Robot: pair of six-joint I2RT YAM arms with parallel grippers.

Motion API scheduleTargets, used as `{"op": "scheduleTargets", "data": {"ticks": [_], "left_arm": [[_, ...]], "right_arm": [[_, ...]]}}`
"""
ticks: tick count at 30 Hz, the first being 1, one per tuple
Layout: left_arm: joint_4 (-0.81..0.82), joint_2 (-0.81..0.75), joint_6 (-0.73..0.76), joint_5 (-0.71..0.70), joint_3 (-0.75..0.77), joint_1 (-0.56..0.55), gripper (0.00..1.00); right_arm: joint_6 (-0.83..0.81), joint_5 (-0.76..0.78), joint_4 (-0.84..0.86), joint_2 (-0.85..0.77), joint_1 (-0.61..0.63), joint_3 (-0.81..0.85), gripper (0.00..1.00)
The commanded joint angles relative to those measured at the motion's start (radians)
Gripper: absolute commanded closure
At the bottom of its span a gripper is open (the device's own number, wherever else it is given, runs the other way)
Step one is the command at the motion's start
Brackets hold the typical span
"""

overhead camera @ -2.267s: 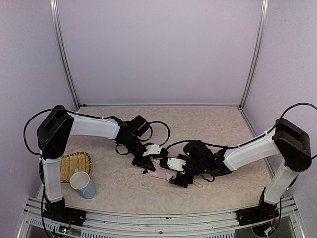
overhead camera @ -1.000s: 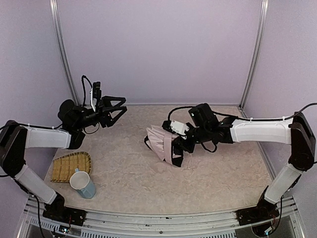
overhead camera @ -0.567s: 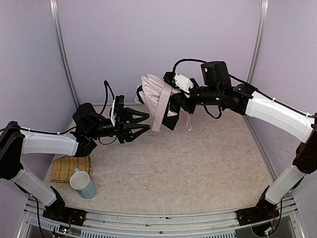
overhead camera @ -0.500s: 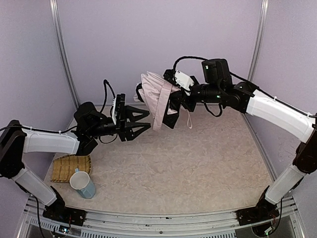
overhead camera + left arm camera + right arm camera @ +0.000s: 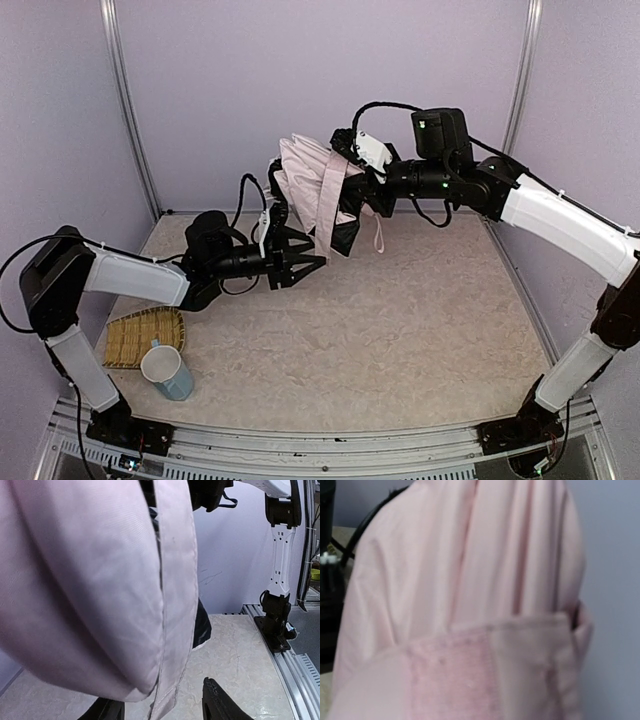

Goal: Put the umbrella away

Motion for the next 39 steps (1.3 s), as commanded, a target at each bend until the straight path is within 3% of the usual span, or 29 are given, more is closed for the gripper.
{"op": "scheduleTargets", "data": {"ticks": [1,4,8,15,26,32,39], "left_arm": [[-0.024,0.014,0.032,0.025,0.055,-0.017,0.51],[-0.062,0.027,0.05,0.038,0.079,-0.014,0.62],[-0.113,0.014,0.074,0.102,0.089,-0.016,1.0],[-0.292,-0.082,0.131,0.153,0.024,-0.005,1.0],[-0.414,-0.127,0.146,0.181,0.005,0.021,1.0],[-0.444,-0.07,0.159,0.15,0.055,0.021,1.0],[-0.422,0.002,0.143,0.148,0.143,0.014,0.93]], "right_arm": [[0.012,-0.021,0.068,-0.011,0.009,0.039,1.0],[0.012,-0.03,0.08,-0.012,0.009,0.051,1.0],[0.012,-0.011,0.082,-0.018,0.008,0.061,1.0],[0.07,0.073,0.089,-0.044,-0.05,0.044,1.0],[0.081,0.143,0.088,-0.053,-0.105,0.041,1.0],[0.086,0.052,0.091,-0.044,-0.104,0.028,1.0],[0.094,-0.017,0.152,-0.029,-0.098,0.081,1.0]]}}
